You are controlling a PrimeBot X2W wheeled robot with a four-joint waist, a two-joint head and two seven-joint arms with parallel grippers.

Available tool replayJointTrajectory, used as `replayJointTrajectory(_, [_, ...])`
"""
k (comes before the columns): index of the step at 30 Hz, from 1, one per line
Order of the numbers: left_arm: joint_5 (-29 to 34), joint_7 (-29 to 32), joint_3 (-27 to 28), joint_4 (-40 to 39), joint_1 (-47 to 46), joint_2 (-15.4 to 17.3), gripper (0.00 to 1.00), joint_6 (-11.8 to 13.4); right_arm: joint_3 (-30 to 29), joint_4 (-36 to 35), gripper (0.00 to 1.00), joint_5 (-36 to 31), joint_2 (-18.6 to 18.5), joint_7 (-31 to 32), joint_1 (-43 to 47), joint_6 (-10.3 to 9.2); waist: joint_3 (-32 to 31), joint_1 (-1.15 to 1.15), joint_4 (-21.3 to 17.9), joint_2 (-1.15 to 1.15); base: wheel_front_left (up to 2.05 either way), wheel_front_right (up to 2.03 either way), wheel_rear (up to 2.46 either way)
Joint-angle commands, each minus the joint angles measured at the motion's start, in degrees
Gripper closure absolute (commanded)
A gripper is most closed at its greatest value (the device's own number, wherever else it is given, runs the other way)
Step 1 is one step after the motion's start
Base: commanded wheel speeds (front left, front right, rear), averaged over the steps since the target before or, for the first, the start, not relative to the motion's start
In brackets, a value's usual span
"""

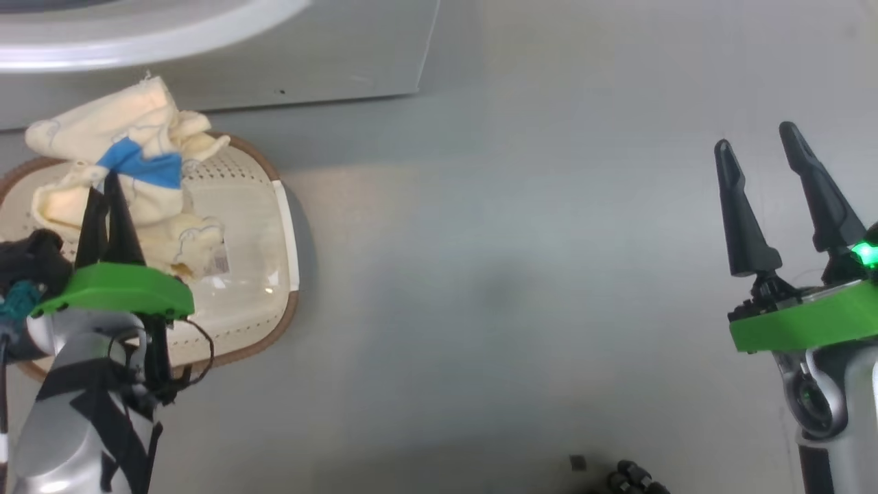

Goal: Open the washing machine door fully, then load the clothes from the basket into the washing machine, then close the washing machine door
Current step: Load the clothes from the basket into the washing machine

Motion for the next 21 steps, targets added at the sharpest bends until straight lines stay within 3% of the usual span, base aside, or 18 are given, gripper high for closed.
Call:
replayJointTrajectory(1, [1.3, -0.6, 2.5, -3.3, 2.8, 1.7, 1.0, 0.6, 0.6, -1.2, 0.0, -0.5, -0.9, 0.3, 1.8, -0.01, -4.9, 0.0, 0.1, 0.0, 0.0, 0.0, 0.0])
replayJointTrajectory(8, [3.2, -0.2, 2.4, -13.2, 13.0, 1.9, 1.0, 2.5, 0.6, 0.6, 0.0, -1.1, -1.3, 1.8, 4.7, -0.01, -14.5, 0.0, 0.2, 0.0, 0.0, 0.0, 0.0])
replayJointTrajectory(21, [3.0, 3.5, 1.5, -20.7, 24.3, 2.6, 1.0, 4.5, 1.4, 1.5, 0.0, -1.7, -1.6, 4.3, 9.7, -0.01, -25.5, 0.0, 1.8, 0.0, 0.0, 0.0, 0.0])
